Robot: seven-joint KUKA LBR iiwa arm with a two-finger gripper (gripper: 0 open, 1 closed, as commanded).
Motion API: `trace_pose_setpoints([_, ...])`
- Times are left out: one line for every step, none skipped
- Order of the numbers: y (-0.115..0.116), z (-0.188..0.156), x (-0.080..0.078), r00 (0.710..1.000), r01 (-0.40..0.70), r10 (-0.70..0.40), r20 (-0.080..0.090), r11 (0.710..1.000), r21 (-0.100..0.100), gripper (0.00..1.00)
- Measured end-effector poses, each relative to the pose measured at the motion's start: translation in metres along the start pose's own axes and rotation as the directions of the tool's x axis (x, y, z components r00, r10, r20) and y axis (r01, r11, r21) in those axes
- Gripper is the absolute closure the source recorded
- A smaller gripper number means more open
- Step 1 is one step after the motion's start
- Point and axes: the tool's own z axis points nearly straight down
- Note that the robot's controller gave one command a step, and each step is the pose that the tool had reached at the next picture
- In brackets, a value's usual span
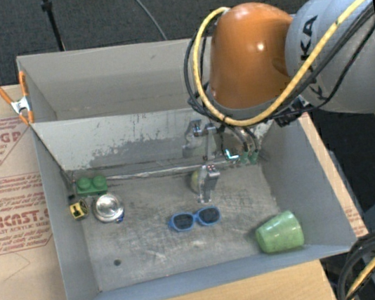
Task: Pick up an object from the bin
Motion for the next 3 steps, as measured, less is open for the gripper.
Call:
trace_pose_setpoints([-0.061,0.137,0.031,0.911,0.412,-0.412,0.000,0.911,0.000,0.00])
trace_pose_setpoints([-0.033,0.173,0.014,0.925,0.381,-0.381,0.013,0.925,0.005,0.00])
trace_pose_setpoints([-0.033,0.170,0.015,0.925,0.381,-0.381,0.008,0.925,0.004,1.00])
